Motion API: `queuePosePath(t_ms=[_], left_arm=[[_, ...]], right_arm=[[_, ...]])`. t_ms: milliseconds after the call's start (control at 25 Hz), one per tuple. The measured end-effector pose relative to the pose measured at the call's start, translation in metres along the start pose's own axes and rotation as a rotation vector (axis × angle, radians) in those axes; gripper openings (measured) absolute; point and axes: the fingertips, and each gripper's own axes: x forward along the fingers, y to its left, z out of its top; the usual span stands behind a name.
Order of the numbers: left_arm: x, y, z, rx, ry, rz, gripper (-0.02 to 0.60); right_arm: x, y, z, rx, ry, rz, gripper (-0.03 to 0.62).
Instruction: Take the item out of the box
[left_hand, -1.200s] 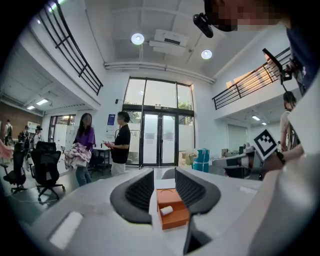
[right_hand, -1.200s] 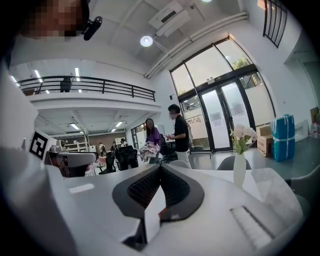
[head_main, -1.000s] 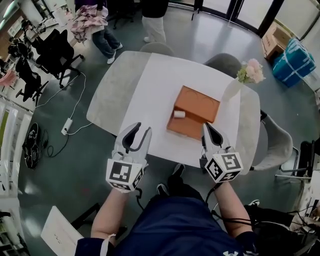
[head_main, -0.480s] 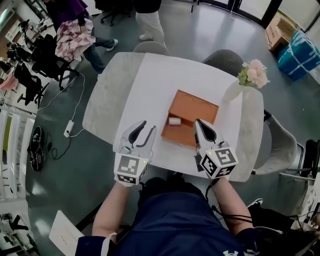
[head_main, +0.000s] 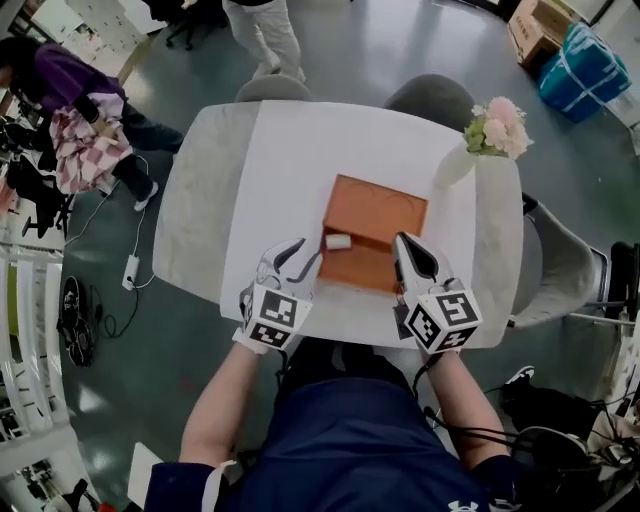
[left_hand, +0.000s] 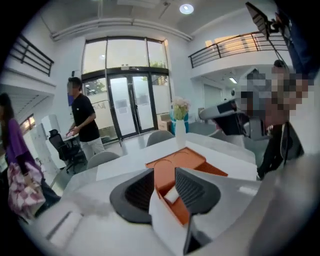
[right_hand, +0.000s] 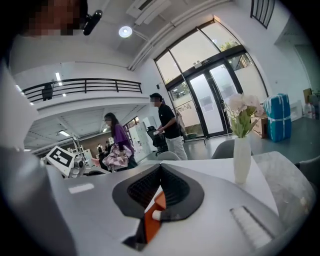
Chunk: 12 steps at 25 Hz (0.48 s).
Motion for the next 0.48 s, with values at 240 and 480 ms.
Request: queuePosePath(t_ms=[240, 480], left_arm=[[0.053, -0.026, -0.039, 0.178, 0.162, -0.163, 0.143], [0.094, -0.046, -0.081, 0.336, 0.356, -0.292, 0.181]], right_arm=[[-0.001, -0.011, 0.001, 0.032, -0.023, -0.076, 0.003], [-0.015, -0.035, -0.002, 0.072, -0.043, -0.172, 0.003]])
